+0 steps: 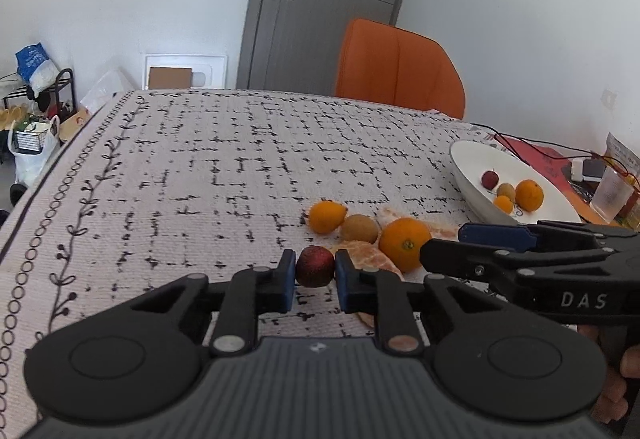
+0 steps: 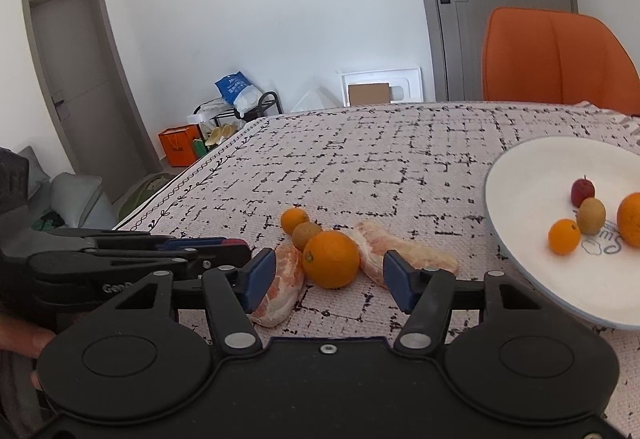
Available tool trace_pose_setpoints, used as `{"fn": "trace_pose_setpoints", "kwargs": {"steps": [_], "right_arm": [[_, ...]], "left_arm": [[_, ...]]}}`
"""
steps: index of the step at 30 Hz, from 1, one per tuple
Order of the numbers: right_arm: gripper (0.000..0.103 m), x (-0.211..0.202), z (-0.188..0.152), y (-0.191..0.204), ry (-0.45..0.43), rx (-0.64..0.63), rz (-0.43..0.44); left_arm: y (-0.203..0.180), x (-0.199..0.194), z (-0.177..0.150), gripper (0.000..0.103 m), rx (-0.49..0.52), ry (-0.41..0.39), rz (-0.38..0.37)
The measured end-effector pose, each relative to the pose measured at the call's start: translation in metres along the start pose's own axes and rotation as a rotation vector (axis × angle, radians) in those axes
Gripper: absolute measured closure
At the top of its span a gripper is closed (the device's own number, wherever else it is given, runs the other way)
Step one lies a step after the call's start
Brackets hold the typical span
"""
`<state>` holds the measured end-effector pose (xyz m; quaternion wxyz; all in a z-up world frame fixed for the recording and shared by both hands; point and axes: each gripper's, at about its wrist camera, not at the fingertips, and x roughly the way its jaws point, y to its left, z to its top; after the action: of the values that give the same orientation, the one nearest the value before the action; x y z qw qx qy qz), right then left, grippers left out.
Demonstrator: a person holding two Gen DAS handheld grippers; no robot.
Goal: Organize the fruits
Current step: 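Grasp a red plum with the left tool while the right tool grasps a large orange, then lift the plum in the left tool while the right tool lifts the orange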
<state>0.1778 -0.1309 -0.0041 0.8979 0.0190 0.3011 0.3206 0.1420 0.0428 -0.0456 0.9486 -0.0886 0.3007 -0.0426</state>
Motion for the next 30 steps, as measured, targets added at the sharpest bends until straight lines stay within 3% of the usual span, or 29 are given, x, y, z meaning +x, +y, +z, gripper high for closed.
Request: {"fn": "trace_pose_setpoints", "kwargs": {"steps": [14, 19, 30], "right_arm": [[0.053, 0.016, 0.003, 0.009, 0.013, -0.014, -0.008], [0.07, 0.021, 0.002, 0.012, 0.028, -0.026, -0.042], [0.072, 0.008, 0.0, 0.007, 0.011, -0.002, -0.011]], "left_arm": [[0.024, -0.016, -0.001, 0.084, -0.045, -0.015, 0.044], [0.03, -0.025, -0.002, 0.084, -0.059, -0.027, 0.052], [0.021, -0.03, 0.002, 0.084, -0.041, -0.038, 0.057]]}}
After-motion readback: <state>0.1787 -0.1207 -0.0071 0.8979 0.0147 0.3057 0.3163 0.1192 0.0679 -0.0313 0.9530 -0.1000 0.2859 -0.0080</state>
